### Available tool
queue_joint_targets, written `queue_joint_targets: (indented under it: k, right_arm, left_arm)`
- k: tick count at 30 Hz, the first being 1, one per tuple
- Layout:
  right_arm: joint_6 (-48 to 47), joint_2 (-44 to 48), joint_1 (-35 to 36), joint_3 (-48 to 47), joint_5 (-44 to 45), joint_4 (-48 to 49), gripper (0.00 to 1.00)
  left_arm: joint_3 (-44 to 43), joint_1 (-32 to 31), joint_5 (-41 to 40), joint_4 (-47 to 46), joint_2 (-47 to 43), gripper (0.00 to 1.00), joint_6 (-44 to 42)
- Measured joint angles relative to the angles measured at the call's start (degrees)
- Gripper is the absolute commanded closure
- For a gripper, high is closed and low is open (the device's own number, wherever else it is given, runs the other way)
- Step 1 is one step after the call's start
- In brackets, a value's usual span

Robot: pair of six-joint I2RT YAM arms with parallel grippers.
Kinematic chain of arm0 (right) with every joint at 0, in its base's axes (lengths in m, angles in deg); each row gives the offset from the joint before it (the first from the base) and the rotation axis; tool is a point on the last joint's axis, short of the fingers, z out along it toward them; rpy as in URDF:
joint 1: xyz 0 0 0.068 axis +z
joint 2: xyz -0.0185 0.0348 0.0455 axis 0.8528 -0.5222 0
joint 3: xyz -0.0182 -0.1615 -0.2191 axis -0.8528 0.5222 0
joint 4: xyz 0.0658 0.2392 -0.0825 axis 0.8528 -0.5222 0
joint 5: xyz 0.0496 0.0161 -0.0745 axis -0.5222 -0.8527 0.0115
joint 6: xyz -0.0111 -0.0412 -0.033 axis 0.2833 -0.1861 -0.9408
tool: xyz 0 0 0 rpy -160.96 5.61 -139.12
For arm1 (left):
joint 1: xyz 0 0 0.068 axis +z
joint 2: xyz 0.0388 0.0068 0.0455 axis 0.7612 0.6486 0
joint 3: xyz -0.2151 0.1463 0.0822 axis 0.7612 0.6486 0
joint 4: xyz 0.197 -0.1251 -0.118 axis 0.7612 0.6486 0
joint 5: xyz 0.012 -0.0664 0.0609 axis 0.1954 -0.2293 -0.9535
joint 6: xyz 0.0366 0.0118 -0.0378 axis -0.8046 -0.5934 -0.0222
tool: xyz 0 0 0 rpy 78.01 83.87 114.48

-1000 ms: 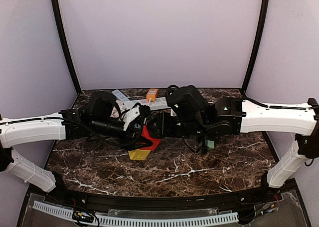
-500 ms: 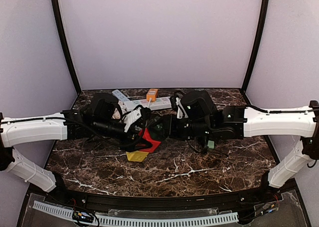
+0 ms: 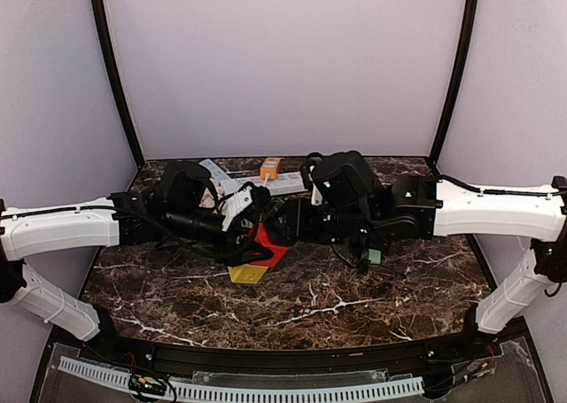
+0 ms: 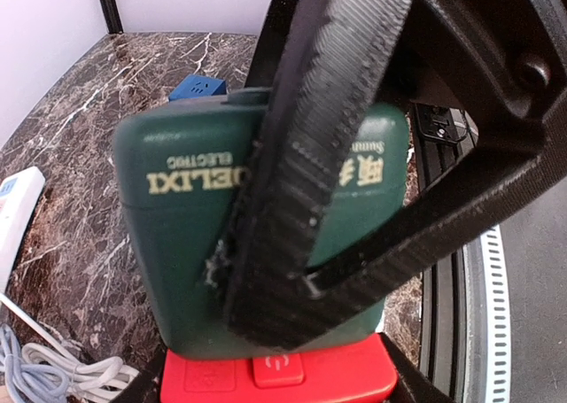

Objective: Pull the plug off the socket
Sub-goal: Remove the plug from the socket.

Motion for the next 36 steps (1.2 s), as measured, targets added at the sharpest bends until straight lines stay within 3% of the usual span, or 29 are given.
queue_joint_targets:
  k: [9,17,29,36]
  right_arm:
    - [-2.1,-4.3,2.5,-8.6,7.2,-9.7,1.00]
    - [-2.4,-5.2,2.9,-10.0,8.5,-11.6,1.00]
    - [-0.2,0.7,-3.0,3.5,-5.0,3.5,1.00]
    - [0.2,0.9,-3.8,4.8,-7.1,5.4,1.00]
  left_arm:
    - [-0.5,0.0,-0.2,0.3,0.4,0.99,-0.6]
    - [-0.5,0.0,-0.4,0.4,0.9,1.00,-0.8]
    - [-0.5,0.0,-0.9,0.8,1.7,0.99,-0.6]
    - [-0.6,0.0,-1.2,1.2,1.9,0.99,-0.4]
